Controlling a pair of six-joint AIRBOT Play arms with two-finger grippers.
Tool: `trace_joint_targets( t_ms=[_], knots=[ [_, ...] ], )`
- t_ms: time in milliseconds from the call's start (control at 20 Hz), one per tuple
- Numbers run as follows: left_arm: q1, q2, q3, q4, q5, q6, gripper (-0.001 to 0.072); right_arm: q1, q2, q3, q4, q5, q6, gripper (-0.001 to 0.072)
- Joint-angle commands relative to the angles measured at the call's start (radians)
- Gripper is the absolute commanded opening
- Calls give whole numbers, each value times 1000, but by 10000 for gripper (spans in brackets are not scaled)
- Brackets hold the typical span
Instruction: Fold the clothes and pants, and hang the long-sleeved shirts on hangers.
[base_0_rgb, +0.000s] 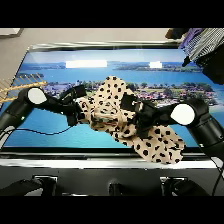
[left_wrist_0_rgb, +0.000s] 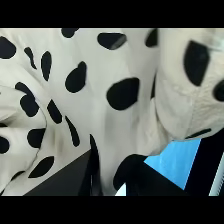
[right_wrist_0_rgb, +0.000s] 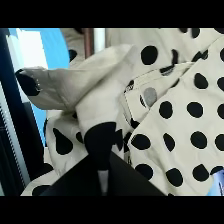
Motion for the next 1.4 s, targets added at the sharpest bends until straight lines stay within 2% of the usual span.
trace_joint_targets(
  t_ms=[0, 50, 100, 150, 200, 300, 450, 550, 850, 900, 1050, 1350],
  knots=[
    [-4, -19, -5, -8, 48, 35, 25, 2, 0, 0, 45, 3, -3, 26],
    [-4, -18, -5, -8, 53, 35, 24, 2, 0, 0, 45, 1, 13, 28],
    [-3, -17, -5, -8, 52, 35, 24, 2, 0, 0, 44, -1, 44, 98],
    [-2, -16, -5, -8, 51, 34, 23, 2, 0, 0, 34, -5, 83, 367],
    [-2, -14, -5, -8, 52, 34, 22, 2, 2, 1, 12, -7, 139, 476],
    [-2, -11, -5, -13, 52, 34, 22, 2, 27, 1, -63, -8, 232, 488],
    [-3, -8, -4, -40, 51, 34, 22, 0, 128, 2, -194, -38, 259, 489],
    [-3, 0, -4, -50, 51, 34, 21, -34, 199, 26, -185, -35, 297, 502],
    [-3, 63, -3, -50, 52, 34, 22, -252, 294, 72, -174, 58, 294, 504],
    [-3, 76, -3, -50, 52, 34, 22, -295, 285, 71, -145, 71, 280, 503],
    [-3, 110, -3, -50, 52, 34, 22, -385, 215, 70, -45, 81, 154, 503],
    [-3, 152, -3, -50, 50, 34, 22, -392, -35, 70, 160, 116, -84, 506]
  ],
)
